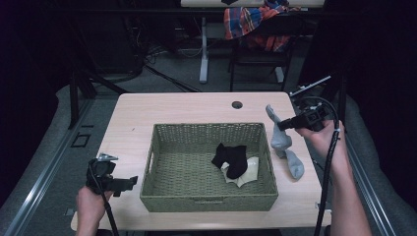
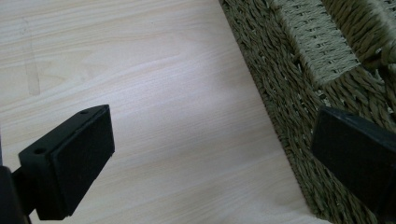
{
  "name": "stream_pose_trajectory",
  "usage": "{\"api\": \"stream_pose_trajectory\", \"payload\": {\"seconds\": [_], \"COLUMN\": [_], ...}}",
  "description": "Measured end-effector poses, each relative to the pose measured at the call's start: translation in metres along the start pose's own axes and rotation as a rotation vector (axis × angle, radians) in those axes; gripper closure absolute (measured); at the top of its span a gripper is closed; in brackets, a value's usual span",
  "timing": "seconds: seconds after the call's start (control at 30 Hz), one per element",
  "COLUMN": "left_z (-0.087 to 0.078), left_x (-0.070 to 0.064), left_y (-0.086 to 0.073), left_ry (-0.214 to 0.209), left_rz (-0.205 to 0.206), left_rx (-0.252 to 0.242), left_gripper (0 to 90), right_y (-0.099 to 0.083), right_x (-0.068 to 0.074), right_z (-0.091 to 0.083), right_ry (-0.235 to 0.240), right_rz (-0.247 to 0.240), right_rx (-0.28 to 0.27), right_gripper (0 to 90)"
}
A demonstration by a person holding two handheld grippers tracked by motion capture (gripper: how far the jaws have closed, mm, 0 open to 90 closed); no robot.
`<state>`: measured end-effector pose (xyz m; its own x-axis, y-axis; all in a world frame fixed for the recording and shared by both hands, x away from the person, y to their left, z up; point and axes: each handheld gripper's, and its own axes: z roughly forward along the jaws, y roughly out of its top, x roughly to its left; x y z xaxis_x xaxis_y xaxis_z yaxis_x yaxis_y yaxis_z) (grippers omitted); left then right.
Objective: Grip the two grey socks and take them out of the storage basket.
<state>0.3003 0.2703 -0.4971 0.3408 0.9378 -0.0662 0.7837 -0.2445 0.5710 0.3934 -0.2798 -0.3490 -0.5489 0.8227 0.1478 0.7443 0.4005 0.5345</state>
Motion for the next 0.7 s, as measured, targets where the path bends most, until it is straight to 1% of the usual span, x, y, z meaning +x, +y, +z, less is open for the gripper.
{"api": "stream_pose_trajectory", "payload": {"seconds": [0.23, 0.33, 0.43, 0.6, 0.7], "left_z": [0.0, 0.0, 0.0, -0.001, -0.001], "left_x": [0.0, 0.0, -0.001, 0.0, 0.0], "left_y": [0.0, 0.0, 0.0, -0.001, 0.0], "left_ry": [0.001, 0.0, 0.004, 0.003, 0.002], "left_rz": [-0.001, 0.0, 0.001, -0.004, 0.0], "left_rx": [-0.001, -0.001, -0.005, -0.002, -0.001], "left_gripper": [0.0, 0.0, 0.1, 0.1, 0.0], "right_y": [-0.008, -0.01, -0.012, -0.017, -0.019], "right_x": [-0.017, -0.022, -0.026, -0.038, -0.044], "right_z": [-0.007, -0.009, -0.009, -0.007, -0.003], "right_ry": [-0.042, -0.048, -0.067, -0.086, -0.098], "right_rz": [0.04, 0.062, 0.074, 0.102, 0.118], "right_rx": [-0.009, -0.008, -0.009, 0.003, 0.013], "right_gripper": [85.7, 85.7, 85.7, 85.8, 85.8]}}
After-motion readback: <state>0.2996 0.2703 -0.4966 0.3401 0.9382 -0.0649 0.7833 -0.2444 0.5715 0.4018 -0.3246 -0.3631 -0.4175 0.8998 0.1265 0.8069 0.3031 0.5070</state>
